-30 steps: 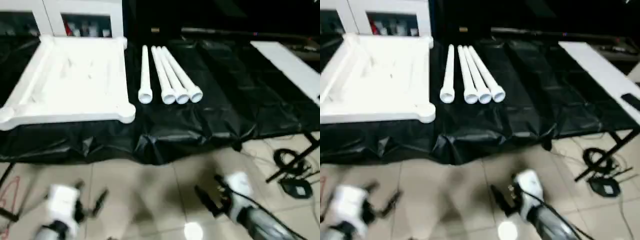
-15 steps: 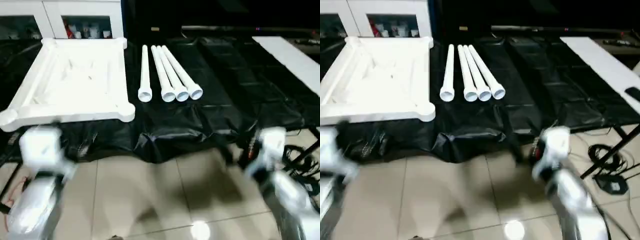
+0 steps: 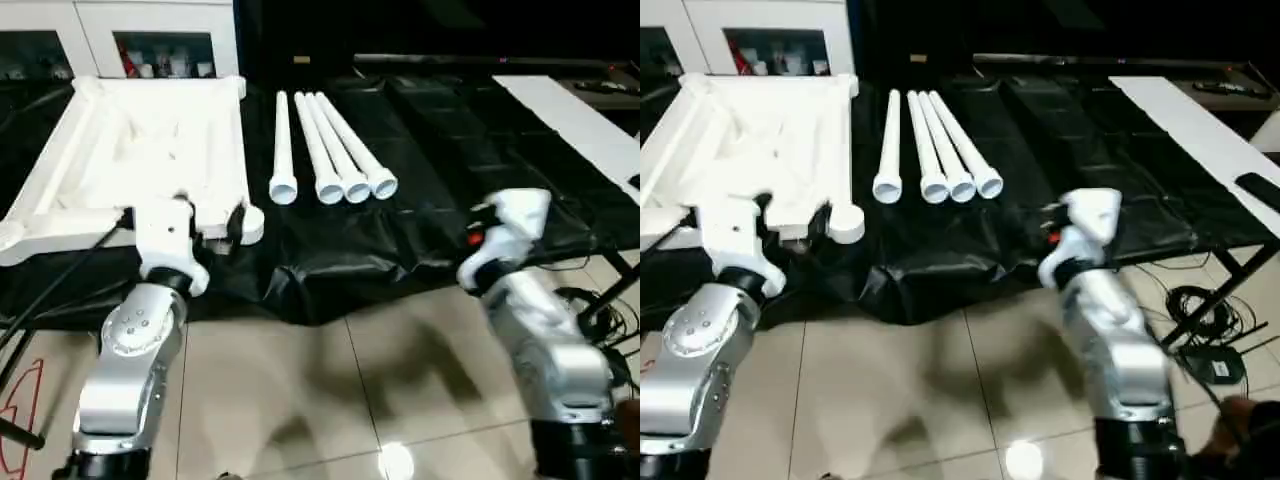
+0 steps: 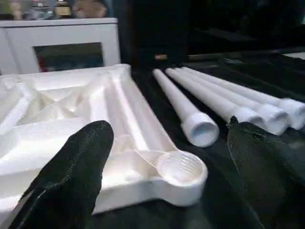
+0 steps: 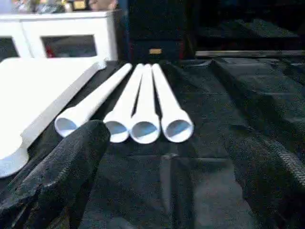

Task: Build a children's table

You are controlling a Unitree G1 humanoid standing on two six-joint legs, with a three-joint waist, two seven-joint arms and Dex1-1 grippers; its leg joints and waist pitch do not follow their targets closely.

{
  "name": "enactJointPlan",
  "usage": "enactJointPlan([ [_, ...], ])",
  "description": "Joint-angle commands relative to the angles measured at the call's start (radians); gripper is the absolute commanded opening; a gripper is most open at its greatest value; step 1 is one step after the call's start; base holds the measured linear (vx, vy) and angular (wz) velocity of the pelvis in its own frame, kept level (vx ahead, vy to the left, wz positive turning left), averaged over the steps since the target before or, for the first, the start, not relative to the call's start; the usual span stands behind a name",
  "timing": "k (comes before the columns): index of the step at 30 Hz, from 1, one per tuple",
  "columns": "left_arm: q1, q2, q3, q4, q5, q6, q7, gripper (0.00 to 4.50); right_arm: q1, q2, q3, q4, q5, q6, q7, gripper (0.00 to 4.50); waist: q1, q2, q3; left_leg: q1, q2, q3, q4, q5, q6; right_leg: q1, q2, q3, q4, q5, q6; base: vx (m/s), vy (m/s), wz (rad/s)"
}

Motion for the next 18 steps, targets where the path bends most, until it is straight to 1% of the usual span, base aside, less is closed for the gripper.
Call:
enactJointPlan([
  [1, -0.029, -0.005, 0.018, 0.014, -0.006, 0.007, 0.020, 4.34, 0.003, 0.008, 0.040, -0.016, -0.034, -0.004, -0.002, 4.34, 0.021, 0.024, -0.059, -0.058, 0.006, -0.037, -0.061, -0.279, 0.132, 0.106, -0.104, -0.002, -0.129, -0.419, -0.108, 0.067, 0.016, 0.35],
  [2, -0.033, -0.007, 0.017, 0.018, 0.002, 0.009, 0.029, 4.34, 0.007, 0.011, 0.048, -0.019, -0.035, -0.007, 0.002, 4.34, 0.018, 0.023, -0.057, -0.062, 0.001, -0.054, -0.047, -0.209, 0.210, 0.116, -0.117, -0.031, -0.144, -0.426, -0.108, 0.067, 0.016, 0.35],
  [3, -0.035, -0.010, 0.015, 0.017, 0.008, 0.012, 0.036, 4.34, 0.011, 0.010, 0.053, -0.022, -0.036, -0.008, 0.007, 4.34, 0.020, 0.025, -0.064, -0.060, -0.001, -0.056, -0.038, -0.166, 0.232, 0.125, -0.116, -0.044, -0.149, -0.396, -0.118, 0.111, 0.026, 0.62],
  [4, -0.035, -0.011, 0.014, 0.015, 0.010, 0.014, 0.038, 4.34, 0.013, 0.009, 0.055, -0.024, -0.038, -0.008, 0.010, 4.34, 0.017, 0.031, -0.063, -0.060, 0.000, -0.070, -0.037, -0.104, 0.266, 0.138, -0.101, -0.074, -0.149, -0.344, -0.133, 0.134, 0.022, 0.66],
  [5, -0.033, -0.008, 0.014, 0.005, 0.008, 0.018, 0.032, 4.34, 0.018, 0.027, 0.048, -0.018, -0.016, -0.006, 0.018, 4.34, -0.006, 0.065, -0.079, 0.060, 0.049, -0.081, -0.052, -0.084, 0.245, 0.072, -0.049, -0.073, -0.100, -0.251, -0.156, 0.134, 0.022, 0.66],
  [6, -0.031, -0.005, 0.014, -0.001, 0.007, 0.021, 0.028, 4.34, 0.019, 0.039, 0.044, -0.010, -0.007, -0.004, 0.016, 4.34, -0.020, 0.064, -0.083, 0.156, 0.107, -0.149, -0.052, -0.067, 0.261, -0.009, -0.021, -0.087, -0.022, -0.195, -0.160, 0.218, -0.021, 0.38],
  [7, -0.027, -0.001, 0.014, -0.001, 0.008, 0.019, 0.023, 4.34, 0.019, 0.053, 0.040, 0.000, 0.005, 0.000, 0.015, 4.34, -0.047, 0.053, -0.088, 0.190, 0.161, -0.221, -0.040, 0.145, 0.412, -0.092, -0.021, -0.061, 0.079, -0.174, -0.049, 0.149, -0.032, 0.03],
  [8, -0.024, 0.003, 0.011, 0.002, 0.016, 0.019, 0.023, 4.34, 0.020, 0.058, 0.040, 0.002, -0.001, 0.006, 0.002, 4.34, -0.034, 0.040, -0.077, 0.157, 0.163, -0.197, -0.034, 0.197, 0.475, -0.129, -0.044, -0.034, 0.125, -0.125, 0.019, 0.223, -0.039, 0.11],
  [9, -0.024, 0.006, 0.009, 0.004, 0.024, 0.022, 0.025, 4.34, 0.018, 0.060, 0.041, 0.002, -0.004, 0.014, -0.007, 4.34, -0.035, 0.034, -0.076, 0.147, 0.155, -0.185, -0.042, 0.212, 0.494, -0.135, -0.047, -0.027, 0.132, -0.099, 0.040, 0.124, -0.024, 0.08],
  [10, -0.026, 0.005, 0.010, 0.004, 0.021, 0.023, 0.024, 4.34, 0.017, 0.062, 0.040, 0.002, -0.003, 0.014, -0.007, 4.34, -0.027, 0.015, -0.064, 0.103, 0.102, -0.115, -0.054, 0.119, 0.452, -0.121, -0.045, -0.015, 0.097, 0.013, 0.019, 0.124, -0.024, 0.08],
  [11, -0.028, 0.004, 0.012, 0.005, 0.018, 0.024, 0.023, 4.34, 0.016, 0.065, 0.039, 0.001, -0.001, 0.013, -0.006, 4.34, -0.023, 0.005, -0.059, 0.079, 0.055, -0.078, -0.050, 0.030, 0.395, -0.095, -0.050, -0.004, 0.042, 0.072, -0.019, 0.094, -0.058, -0.01],
  [12, -0.033, 0.003, 0.011, 0.005, 0.014, 0.027, 0.022, 4.34, 0.015, 0.067, 0.038, 0.000, -0.007, 0.001, -0.009, 4.34, 0.035, -0.040, -0.044, 0.011, -0.059, -0.030, 0.056, -0.234, 0.225, 0.013, -0.158, 0.130, -0.119, -0.342, -0.067, 0.085, -0.093, 0.15],
  [13, -0.033, 0.005, 0.009, 0.006, 0.017, 0.027, 0.022, 4.34, 0.015, 0.067, 0.038, -0.002, -0.013, -0.003, -0.012, 4.34, 0.039, -0.043, -0.047, 0.001, -0.054, -0.043, 0.107, -0.223, 0.180, 0.034, -0.197, 0.173, -0.142, -0.532, -0.130, 0.137, -0.122, 0.13],
  [14, -0.032, 0.009, 0.003, 0.006, 0.022, 0.026, 0.020, 4.34, 0.016, 0.065, 0.039, -0.004, -0.025, -0.015, -0.020, 4.34, 0.053, -0.036, -0.058, -0.044, -0.039, -0.080, 0.132, -0.141, 0.118, 0.086, -0.198, 0.174, -0.123, -0.617, -0.209, 0.093, -0.082, 0.14],
  [15, -0.031, 0.013, -0.001, 0.006, 0.023, 0.030, 0.014, 4.34, 0.013, 0.077, 0.026, -0.003, -0.045, -0.041, -0.043, 4.34, 0.053, -0.033, -0.057, -0.060, -0.034, -0.088, 0.135, -0.116, 0.100, 0.095, -0.194, 0.172, -0.115, -0.571, -0.237, 0.103, -0.043, -0.01],
  [16, -0.031, 0.013, -0.001, 0.006, 0.023, 0.031, 0.012, 4.34, 0.010, 0.086, 0.016, -0.001, -0.043, -0.056, -0.047, 4.34, 0.049, -0.022, -0.054, -0.077, -0.021, -0.097, 0.124, -0.074, 0.075, 0.098, -0.178, 0.149, -0.108, -0.453, -0.307, 0.098, 0.002, 0.05],
  [17, -0.034, 0.014, 0.001, 0.009, 0.020, 0.034, 0.008, 4.34, 0.004, 0.096, -0.002, 0.003, -0.026, -0.073, -0.046, 4.34, 0.042, 0.004, -0.050, -0.061, -0.004, -0.091, 0.058, -0.032, 0.077, 0.079, -0.126, 0.097, -0.099, -0.382, -0.329, 0.098, 0.002, 0.05],
  [18, -0.036, 0.017, 0.000, 0.012, 0.022, 0.033, 0.006, 4.34, 0.002, 0.095, -0.008, 0.005, -0.022, -0.064, -0.052, 4.34, 0.035, 0.020, -0.045, -0.045, 0.004, -0.079, 0.019, -0.029, 0.071, 0.066, -0.095, 0.063, -0.095, -0.372, -0.317, 0.097, 0.051, 0.02],
])
